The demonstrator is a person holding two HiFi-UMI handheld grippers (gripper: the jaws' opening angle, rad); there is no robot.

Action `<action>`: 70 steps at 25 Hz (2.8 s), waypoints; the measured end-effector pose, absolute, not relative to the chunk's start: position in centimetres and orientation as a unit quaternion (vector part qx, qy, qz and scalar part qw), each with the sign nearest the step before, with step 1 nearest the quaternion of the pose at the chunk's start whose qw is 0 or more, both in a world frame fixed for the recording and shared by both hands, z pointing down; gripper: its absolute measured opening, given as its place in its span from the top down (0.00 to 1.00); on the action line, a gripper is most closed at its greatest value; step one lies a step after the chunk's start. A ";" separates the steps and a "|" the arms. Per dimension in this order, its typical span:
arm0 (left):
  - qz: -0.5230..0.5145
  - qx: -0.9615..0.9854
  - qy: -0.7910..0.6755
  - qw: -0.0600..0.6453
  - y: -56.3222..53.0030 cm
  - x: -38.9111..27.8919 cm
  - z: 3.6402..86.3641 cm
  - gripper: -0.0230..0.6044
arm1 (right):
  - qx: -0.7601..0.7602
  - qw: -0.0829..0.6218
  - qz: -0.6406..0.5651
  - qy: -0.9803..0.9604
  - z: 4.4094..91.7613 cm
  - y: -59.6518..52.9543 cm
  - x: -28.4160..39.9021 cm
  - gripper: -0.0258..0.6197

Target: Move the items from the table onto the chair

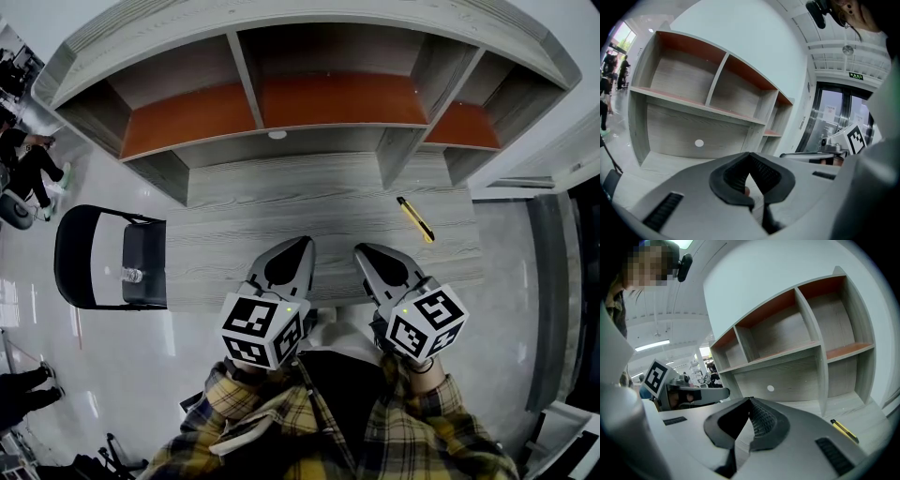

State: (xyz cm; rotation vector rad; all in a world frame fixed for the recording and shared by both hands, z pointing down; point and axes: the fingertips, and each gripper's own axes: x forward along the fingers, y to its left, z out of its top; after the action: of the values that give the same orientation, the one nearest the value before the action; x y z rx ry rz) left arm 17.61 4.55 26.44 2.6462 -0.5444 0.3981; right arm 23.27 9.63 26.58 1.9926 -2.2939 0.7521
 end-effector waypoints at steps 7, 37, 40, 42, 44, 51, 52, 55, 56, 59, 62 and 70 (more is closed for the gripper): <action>0.166 0.942 -0.202 0.213 4.7 16.7 27.6 0.96 | 0.677 0.020 0.260 -0.689 29.9 11.2 29.0 0.93; 0.272 0.877 -0.310 0.247 4.0 12.2 34.1 0.96 | 0.638 0.287 0.382 -0.603 54.9 13.3 49.5 0.72; 0.274 0.875 -0.312 0.250 4.1 12.2 34.3 0.96 | 0.623 0.304 0.386 -0.608 55.7 13.4 49.3 0.72; 0.274 0.874 -0.313 0.251 4.1 12.2 34.3 0.96 | 0.619 0.314 0.388 -0.606 56.2 13.5 49.2 0.72; 0.273 0.874 -0.313 0.253 4.3 12.3 34.3 0.96 | 0.618 0.321 0.390 -0.602 56.5 13.6 49.3 0.72; 0.267 0.875 -0.314 0.254 5.2 12.2 34.1 0.96 | 0.635 0.307 0.389 -0.593 56.4 13.8 49.5 0.76; 0.265 0.875 -0.315 0.254 5.4 12.2 34.1 0.96 | 0.637 0.297 0.395 -0.591 56.4 13.8 49.4 0.76; 0.261 0.876 -0.317 0.254 5.8 12.2 34.1 0.96 | 0.641 0.254 0.420 -0.591 56.3 14.0 48.8 0.77; 0.259 0.876 -0.318 0.254 5.9 12.2 34.1 0.96 | 0.642 0.237 0.427 -0.591 56.2 14.1 48.5 0.77; 0.252 0.878 -0.318 0.253 6.2 12.4 33.9 0.96 | 0.645 0.193 0.441 -0.594 55.4 14.7 47.1 0.77; 0.246 0.880 -0.319 0.250 6.6 12.3 33.6 0.96 | 0.643 0.162 0.442 -0.604 54.2 15.0 45.4 0.77; 0.235 0.879 -0.333 0.248 6.5 9.8 33.0 0.96 | 0.625 0.093 0.453 -0.629 51.3 14.6 38.8 0.77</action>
State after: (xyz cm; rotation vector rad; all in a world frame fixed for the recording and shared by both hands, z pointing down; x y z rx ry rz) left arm 9.76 6.46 33.03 2.3970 -0.9064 0.6393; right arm 38.79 14.58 51.31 1.8565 -1.8674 1.3438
